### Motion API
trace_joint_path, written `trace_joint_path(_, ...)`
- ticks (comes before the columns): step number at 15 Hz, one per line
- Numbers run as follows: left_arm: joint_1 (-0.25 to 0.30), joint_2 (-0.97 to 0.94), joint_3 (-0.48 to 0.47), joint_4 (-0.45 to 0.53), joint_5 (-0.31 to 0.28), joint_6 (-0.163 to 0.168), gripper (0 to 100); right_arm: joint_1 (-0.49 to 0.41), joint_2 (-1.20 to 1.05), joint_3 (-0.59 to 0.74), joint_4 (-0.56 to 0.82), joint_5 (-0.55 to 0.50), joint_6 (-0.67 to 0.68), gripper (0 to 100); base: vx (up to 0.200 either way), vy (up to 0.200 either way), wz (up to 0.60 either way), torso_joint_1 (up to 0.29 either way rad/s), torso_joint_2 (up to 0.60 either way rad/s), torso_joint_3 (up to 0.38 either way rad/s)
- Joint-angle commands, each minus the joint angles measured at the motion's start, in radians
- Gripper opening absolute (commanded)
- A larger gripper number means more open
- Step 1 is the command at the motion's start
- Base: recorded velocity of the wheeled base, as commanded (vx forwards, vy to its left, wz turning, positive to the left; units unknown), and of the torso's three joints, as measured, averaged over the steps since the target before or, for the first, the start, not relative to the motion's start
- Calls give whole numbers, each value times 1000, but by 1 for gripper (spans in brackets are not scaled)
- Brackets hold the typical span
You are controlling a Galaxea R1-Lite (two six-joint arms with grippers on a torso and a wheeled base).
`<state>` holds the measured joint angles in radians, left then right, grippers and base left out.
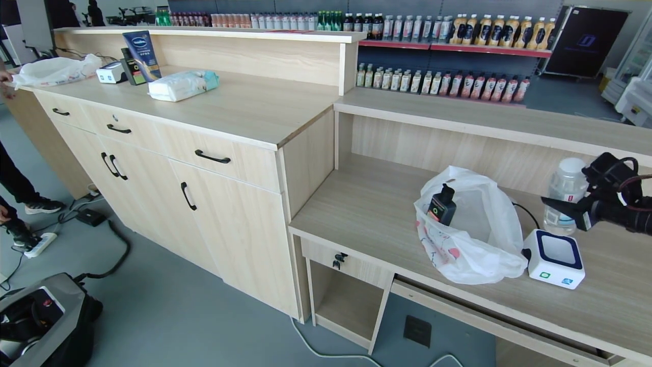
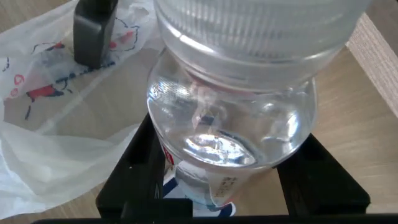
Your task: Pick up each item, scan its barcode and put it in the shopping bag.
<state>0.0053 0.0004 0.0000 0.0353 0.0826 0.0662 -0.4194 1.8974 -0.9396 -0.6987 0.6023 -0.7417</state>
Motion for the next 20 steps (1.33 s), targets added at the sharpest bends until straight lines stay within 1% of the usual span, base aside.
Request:
trace_joint_path(1,1,0,0,0,0,0,100,57,-172,-64,102,-136,203,0,0,0,0,0,0,0)
trace_joint_path(2,1,0,0,0,0,0,100,86,-186,-71,104,-216,275,0,0,0,0,0,0,0)
trace_joint_path(3,1,0,0,0,0,0,100,113,-195,-71,104,-305,318,0,0,0,0,0,0,0)
trace_joint_path(5,1,0,0,0,0,0,100,137,-210,-61,110,-375,323,0,0,0,0,0,0,0)
trace_joint_path(6,1,0,0,0,0,0,100,143,-212,-53,107,-378,329,0,0,0,0,0,0,0)
trace_joint_path(7,1,0,0,0,0,0,100,145,-212,-51,107,-380,344,0,0,0,600,-2,-2,2)
trace_joint_path(9,1,0,0,0,0,0,100,146,-204,-58,102,-432,375,0,0,0,600,5,2,2)
trace_joint_path(12,1,0,0,0,0,0,100,146,-155,-122,100,-469,476,0,0,0,600,2,4,4)
trace_joint_path(14,1,0,0,0,0,0,100,143,-107,-156,93,-469,535,0,0,0,0,0,0,0)
trace_joint_path(15,1,0,0,0,0,0,100,140,-89,-157,76,-469,536,0,0,0,0,0,0,0)
trace_joint_path(17,1,0,0,0,0,0,100,109,3,-159,-38,-467,539,0,0,0,0,0,0,0)
trace_joint_path(20,1,0,0,0,0,0,100,85,83,-151,-91,-467,535,0,0,0,0,0,0,0)
